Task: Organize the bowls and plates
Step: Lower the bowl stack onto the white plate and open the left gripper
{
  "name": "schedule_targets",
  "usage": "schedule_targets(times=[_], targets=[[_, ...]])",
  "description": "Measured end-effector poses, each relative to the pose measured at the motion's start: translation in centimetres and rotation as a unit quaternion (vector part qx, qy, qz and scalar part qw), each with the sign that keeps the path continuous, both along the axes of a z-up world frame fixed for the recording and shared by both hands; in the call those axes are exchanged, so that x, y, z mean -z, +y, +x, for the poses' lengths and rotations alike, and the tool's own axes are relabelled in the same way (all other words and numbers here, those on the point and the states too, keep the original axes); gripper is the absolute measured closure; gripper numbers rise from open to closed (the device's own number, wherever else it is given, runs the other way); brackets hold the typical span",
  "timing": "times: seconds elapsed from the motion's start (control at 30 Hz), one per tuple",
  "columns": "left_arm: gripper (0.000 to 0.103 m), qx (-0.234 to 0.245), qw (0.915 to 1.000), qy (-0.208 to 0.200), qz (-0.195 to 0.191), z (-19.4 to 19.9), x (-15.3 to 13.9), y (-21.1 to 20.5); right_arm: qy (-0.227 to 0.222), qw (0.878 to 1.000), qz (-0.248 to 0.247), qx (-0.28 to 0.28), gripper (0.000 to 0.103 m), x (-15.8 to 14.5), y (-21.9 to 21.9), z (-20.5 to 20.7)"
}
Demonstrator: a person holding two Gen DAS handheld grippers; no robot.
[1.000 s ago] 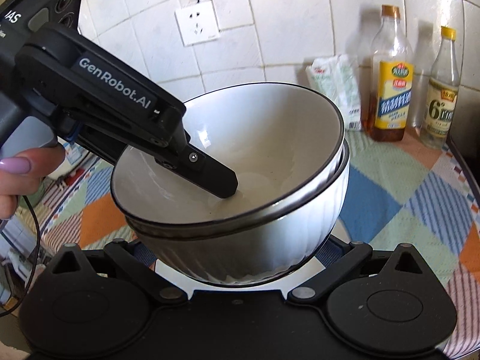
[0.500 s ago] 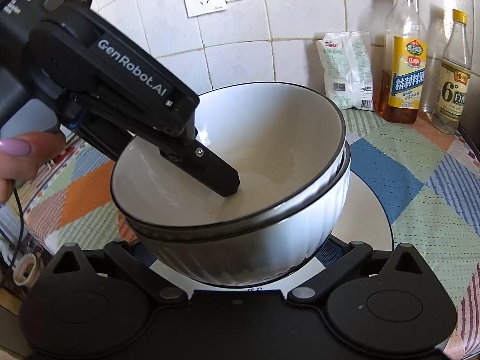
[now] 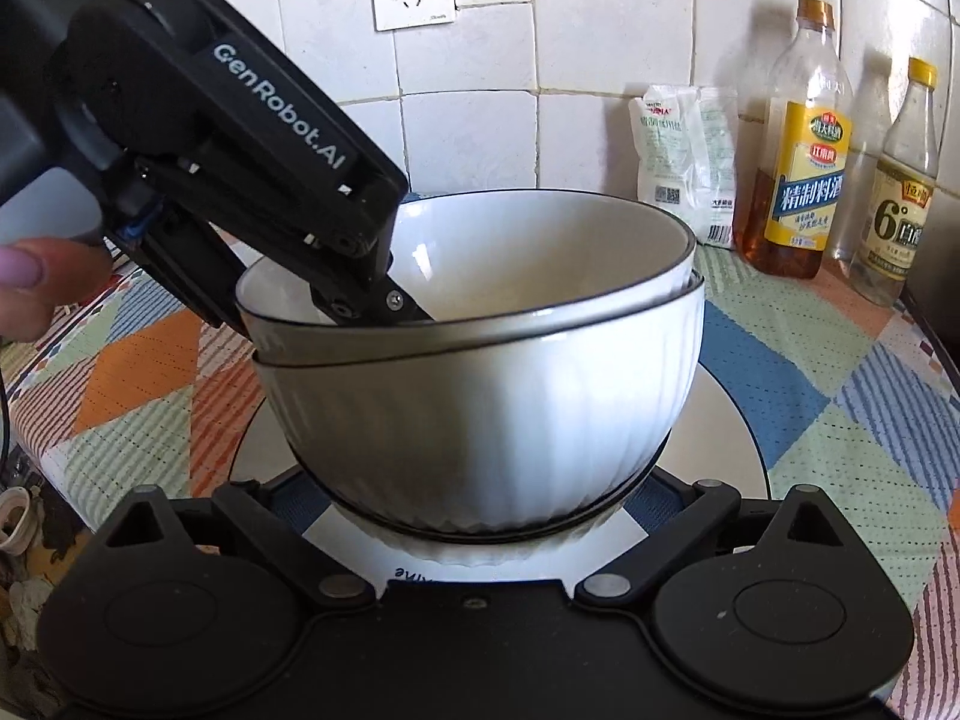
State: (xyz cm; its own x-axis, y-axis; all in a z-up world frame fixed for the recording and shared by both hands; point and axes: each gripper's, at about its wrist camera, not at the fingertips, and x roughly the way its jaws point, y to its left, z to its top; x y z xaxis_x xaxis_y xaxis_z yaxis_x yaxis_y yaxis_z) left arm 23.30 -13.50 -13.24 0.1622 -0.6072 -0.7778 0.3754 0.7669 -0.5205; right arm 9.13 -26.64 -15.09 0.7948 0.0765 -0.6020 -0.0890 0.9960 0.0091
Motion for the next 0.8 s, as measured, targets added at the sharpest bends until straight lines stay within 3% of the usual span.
schedule_targets(times=[0.2,0.33,0.53,0.8], targets=[[0.061,-0.027,0.9996,0.012,0.003,0.2,0.0,0.0,0.017,1.0,-0.024,0.006,0.003,-0.1,0.5,0.7],[0.058,-0.055,0.9978,-0.029,0.023,-0.9,-1.2,0.1,0.026,0.999,-0.018,0.017,0.003,-0.6,0.4,-0.3],[0.055,-0.099,0.9929,-0.066,0.008,-3.1,-4.3,1.3,0.029,0.998,0.02,0.044,0.003,-2.3,-1.1,-3.3],[0.05,-0.101,0.9822,-0.147,0.06,-7.5,-9.1,1.9,0.02,0.997,0.022,0.074,0.003,-5.5,-2.4,-6.5]])
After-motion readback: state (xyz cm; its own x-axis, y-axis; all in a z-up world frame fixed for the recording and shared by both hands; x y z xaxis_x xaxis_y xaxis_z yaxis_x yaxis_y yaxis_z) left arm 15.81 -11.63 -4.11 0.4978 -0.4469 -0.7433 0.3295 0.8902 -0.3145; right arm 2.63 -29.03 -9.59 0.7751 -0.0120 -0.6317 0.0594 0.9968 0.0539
